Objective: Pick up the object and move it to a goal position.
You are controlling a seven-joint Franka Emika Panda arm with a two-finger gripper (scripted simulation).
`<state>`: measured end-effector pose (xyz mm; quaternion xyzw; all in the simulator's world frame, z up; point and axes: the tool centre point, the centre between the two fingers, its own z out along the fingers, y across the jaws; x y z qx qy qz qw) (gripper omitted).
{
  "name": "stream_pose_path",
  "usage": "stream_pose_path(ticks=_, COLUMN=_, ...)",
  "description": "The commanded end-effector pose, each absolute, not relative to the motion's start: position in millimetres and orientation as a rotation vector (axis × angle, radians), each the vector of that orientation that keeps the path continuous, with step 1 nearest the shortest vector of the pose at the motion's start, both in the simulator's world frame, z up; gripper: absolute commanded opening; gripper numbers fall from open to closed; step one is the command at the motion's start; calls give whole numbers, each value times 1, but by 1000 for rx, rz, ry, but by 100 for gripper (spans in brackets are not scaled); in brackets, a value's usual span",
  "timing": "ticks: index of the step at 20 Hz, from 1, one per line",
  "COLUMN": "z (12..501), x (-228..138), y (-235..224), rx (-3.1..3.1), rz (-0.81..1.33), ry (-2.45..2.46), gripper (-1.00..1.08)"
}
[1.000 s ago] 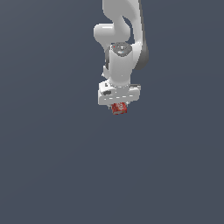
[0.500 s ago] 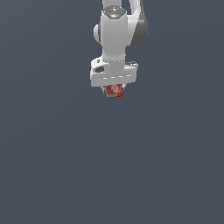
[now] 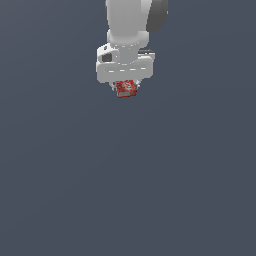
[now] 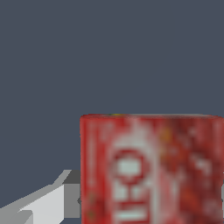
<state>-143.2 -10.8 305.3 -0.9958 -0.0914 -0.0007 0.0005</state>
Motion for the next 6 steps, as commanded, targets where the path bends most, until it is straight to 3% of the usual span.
stream_pose_path(ticks=1, z=313, x=-146, y=-13, rx=-3128, rz=0, ry=-287, gripper=-100)
stream_pose_path(ticks=6, z=319, x=-147, y=-15, rx=-3128, rz=0, ry=-287, gripper=-100)
